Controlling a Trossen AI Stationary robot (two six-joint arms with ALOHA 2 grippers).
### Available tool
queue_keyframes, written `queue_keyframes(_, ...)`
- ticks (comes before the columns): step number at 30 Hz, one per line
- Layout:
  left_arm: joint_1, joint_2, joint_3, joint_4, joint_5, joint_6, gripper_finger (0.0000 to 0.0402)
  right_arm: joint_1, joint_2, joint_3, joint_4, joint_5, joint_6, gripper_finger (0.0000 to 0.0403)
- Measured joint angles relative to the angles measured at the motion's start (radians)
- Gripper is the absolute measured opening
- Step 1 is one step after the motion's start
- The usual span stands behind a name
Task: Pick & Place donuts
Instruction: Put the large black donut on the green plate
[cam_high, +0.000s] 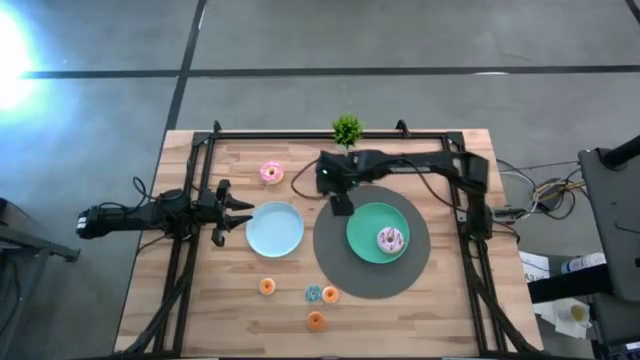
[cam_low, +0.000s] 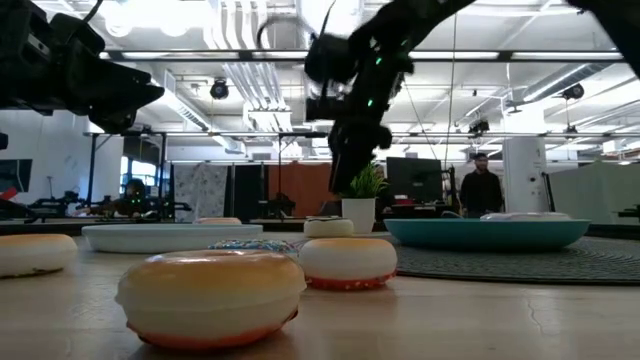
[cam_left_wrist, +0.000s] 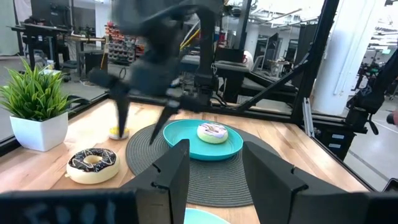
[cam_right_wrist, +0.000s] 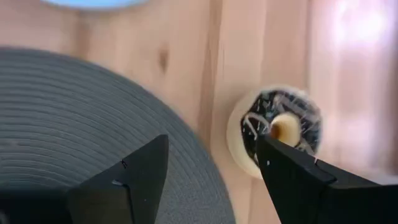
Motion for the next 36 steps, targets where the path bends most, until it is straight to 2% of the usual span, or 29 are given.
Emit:
queue_keyframes(8, 0.000, 0.000, 0.000, 0.000, 0.000, 0.000, 0.0123, -0.044, 0.163, 0.236, -0.122, -0.016, 0.030, 0.0235)
queue_keyframes(12, 0.000, 0.000, 0.000, 0.000, 0.000, 0.000, 0.0123, -0.044, 0.231, 0.299, -0.164, -0.015, -0.029, 0.0235)
queue_keyframes(18, 0.000, 0.000, 0.000, 0.000, 0.000, 0.000, 0.0123, -0.049, 0.297, 0.372, -0.253, -0.015, 0.023, 0.0235)
queue_keyframes(28, 0.000, 0.000, 0.000, 0.000, 0.000, 0.000, 0.0123, -0.050, 0.220, 0.329, -0.268, 0.015, 0.081, 0.0229)
queue_keyframes(32, 0.000, 0.000, 0.000, 0.000, 0.000, 0.000, 0.0123, -0.049, 0.165, 0.267, -0.188, 0.017, 0.112, 0.0231)
queue_keyframes(36, 0.000, 0.000, 0.000, 0.000, 0.000, 0.000, 0.0123, -0.048, 0.170, 0.200, -0.176, 0.019, 0.115, 0.0231)
